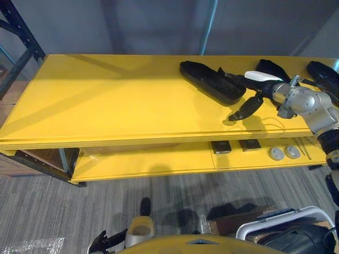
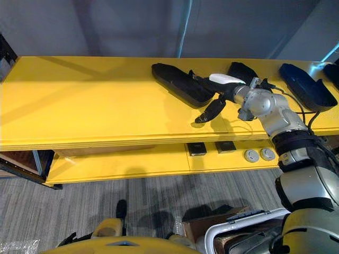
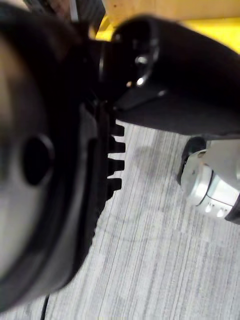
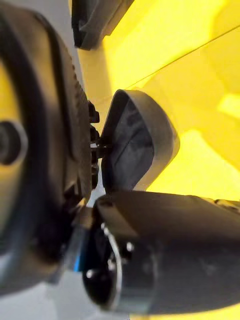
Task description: Walk over and take three plastic housings, then place them on the shelf
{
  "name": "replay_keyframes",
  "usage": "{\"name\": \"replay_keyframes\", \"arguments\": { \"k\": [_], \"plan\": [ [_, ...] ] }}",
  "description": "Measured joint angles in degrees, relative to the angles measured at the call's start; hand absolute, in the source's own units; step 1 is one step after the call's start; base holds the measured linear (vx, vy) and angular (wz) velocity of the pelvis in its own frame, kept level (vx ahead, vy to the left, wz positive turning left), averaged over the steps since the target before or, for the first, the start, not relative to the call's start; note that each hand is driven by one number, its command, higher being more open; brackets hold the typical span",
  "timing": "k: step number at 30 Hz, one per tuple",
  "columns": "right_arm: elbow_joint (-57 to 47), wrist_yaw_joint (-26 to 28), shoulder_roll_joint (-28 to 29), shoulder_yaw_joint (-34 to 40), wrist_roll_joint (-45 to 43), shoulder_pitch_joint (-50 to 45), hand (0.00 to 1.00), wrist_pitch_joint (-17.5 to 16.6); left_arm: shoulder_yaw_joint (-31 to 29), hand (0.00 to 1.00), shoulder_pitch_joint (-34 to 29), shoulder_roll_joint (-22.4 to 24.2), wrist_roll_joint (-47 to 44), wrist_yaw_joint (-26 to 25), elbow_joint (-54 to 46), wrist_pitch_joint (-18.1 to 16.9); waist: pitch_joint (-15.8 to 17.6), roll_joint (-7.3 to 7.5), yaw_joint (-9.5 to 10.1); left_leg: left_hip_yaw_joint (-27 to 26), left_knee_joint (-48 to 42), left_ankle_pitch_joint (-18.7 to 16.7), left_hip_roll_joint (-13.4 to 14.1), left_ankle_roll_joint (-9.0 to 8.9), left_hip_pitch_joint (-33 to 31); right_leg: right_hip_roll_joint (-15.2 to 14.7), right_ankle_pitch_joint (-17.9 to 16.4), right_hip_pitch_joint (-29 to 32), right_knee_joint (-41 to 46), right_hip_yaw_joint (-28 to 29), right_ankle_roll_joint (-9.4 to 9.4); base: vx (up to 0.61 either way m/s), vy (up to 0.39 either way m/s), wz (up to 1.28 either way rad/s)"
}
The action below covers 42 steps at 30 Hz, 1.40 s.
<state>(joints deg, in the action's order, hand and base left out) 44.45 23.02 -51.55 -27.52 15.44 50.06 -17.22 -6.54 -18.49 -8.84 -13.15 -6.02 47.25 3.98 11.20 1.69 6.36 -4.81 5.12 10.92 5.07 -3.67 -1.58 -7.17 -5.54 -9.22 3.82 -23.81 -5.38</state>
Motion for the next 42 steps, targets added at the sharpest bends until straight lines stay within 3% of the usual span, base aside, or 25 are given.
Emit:
{"name": "replay_keyframes", "arguments": {
  "k": [7, 8, 19, 32, 42],
  "plan": [
    [5.2, -6.4, 2.4, 0.8, 6.9, 0.0, 1.00, 2.1, 0.0, 1.00, -0.2, 0.7, 0.0, 0.1, -0.3, -0.1, 1.1, -1.10, 0.06, 1.0, 0.0, 0.1, -0.7, 0.17, 0.0, -0.6, -0.1, -0.7, 0.0, -1.1, -0.28, 0.00, -0.006, 0.08],
    [5.4, -7.7, 2.5, 1.6, 7.9, 0.0, 0.00, 2.0, 0.0, 1.00, -0.2, 0.7, 0.0, 0.0, -0.6, -0.1, 1.4, -1.12, 0.19, 1.2, 0.0, 0.1, -0.8, 0.19, 0.0, -0.7, -0.2, -0.7, 0.0, -1.2, -0.32, -0.01, -0.014, 0.06],
    [5.4, -11.1, 2.5, 3.8, 9.1, 0.3, 0.00, 1.6, 0.0, 1.00, -0.3, 0.7, 0.1, 0.3, -1.2, -0.1, 2.7, -1.41, 1.23, 1.8, 0.0, 0.1, -0.9, 0.20, 0.0, -0.7, -0.6, -1.1, 0.1, -1.9, -0.54, -0.01, -0.015, 0.03],
    [4.9, -13.9, 6.4, 2.0, 15.9, 0.3, 0.00, -9.5, 0.0, 1.00, -0.5, 0.7, 0.4, 0.2, -2.8, -0.2, 4.2, -1.18, 1.32, 2.2, 0.0, 0.1, -1.2, 0.19, 0.0, -1.0, -0.8, -1.4, 0.1, -2.4, -0.63, 0.00, -0.008, 0.02],
    [3.3, -18.9, 5.7, 0.4, 23.1, 0.4, 0.00, -12.3, 0.0, 1.00, -0.6, 0.7, 2.3, 0.2, -2.9, -0.5, 4.2, -1.16, 1.26, 2.2, 0.0, 0.1, -1.1, 0.20, 0.0, -1.0, -0.8, -1.4, 0.1, -2.4, -0.65, 0.00, 0.000, 0.00]
  ]
}}
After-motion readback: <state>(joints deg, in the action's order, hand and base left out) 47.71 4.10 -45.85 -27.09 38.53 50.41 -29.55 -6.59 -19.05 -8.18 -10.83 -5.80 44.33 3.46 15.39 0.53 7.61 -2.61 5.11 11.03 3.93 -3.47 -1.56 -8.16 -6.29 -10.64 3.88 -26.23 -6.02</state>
